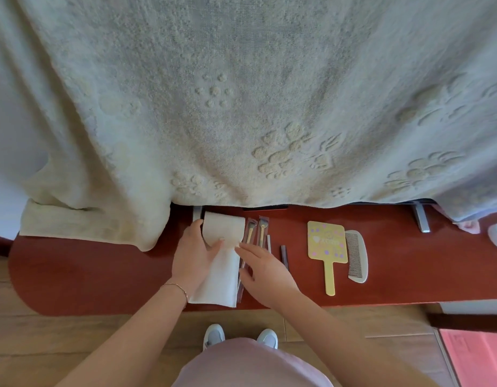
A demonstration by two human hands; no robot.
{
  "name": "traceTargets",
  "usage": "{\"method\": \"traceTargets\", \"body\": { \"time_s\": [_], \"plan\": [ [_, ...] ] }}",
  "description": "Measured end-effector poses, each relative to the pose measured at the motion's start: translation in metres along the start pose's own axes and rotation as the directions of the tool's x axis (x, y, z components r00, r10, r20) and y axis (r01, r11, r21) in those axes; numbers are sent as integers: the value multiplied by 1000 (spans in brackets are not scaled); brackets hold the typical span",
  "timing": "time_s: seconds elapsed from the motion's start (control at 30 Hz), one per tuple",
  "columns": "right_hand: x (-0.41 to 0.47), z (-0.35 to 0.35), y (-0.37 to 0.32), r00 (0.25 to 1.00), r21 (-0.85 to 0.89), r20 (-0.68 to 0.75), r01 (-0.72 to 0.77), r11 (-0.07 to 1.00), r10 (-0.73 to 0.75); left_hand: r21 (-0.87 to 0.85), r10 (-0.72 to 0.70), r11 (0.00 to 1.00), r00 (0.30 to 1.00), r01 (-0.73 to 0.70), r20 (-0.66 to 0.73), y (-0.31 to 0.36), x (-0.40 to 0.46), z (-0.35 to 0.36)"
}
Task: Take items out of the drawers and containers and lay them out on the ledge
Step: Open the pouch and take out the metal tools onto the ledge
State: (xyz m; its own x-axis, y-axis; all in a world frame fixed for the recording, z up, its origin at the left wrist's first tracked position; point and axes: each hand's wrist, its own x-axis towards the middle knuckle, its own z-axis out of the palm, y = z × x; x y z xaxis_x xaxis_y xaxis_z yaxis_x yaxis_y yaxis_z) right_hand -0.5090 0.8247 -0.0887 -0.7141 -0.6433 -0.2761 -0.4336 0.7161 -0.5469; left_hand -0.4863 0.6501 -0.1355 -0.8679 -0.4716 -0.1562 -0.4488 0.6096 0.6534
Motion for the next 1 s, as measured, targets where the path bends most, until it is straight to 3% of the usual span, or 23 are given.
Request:
{"method": "traceTargets", "body": {
  "time_s": [0.07,0.13,0.17,0.23,0.3,0.33,0.57,0.87,1.0],
  "plan": [
    [-3,-5,10,985,26,-166,-40,999,44,236,115,968,986,-84,-123,0,-8,2],
    [-5,-8,23,942,18,-311,-128,992,127,371,337,895,918,-245,-206,7,-14,3],
    [-5,-9,30,920,9,-348,-187,982,179,396,450,846,876,-357,-172,10,-17,6],
    [-4,-11,39,898,-14,-351,-288,958,265,441,656,669,755,-598,28,17,-24,16],
    [-1,-12,43,898,-53,-307,-348,936,316,461,731,495,640,-737,238,21,-31,28],
    [0,-13,44,899,-76,-289,-363,929,328,461,720,463,625,-757,301,22,-34,32],
    [10,-8,44,921,-239,-233,-365,900,312,504,619,485,687,-715,381,11,-40,42],
    [20,-4,45,914,-319,-251,-390,864,320,515,587,571,757,-639,289,12,-45,37],
    [23,-9,47,904,-261,-268,-401,878,333,461,543,687,818,-562,188,24,-46,37]
  ]
}}
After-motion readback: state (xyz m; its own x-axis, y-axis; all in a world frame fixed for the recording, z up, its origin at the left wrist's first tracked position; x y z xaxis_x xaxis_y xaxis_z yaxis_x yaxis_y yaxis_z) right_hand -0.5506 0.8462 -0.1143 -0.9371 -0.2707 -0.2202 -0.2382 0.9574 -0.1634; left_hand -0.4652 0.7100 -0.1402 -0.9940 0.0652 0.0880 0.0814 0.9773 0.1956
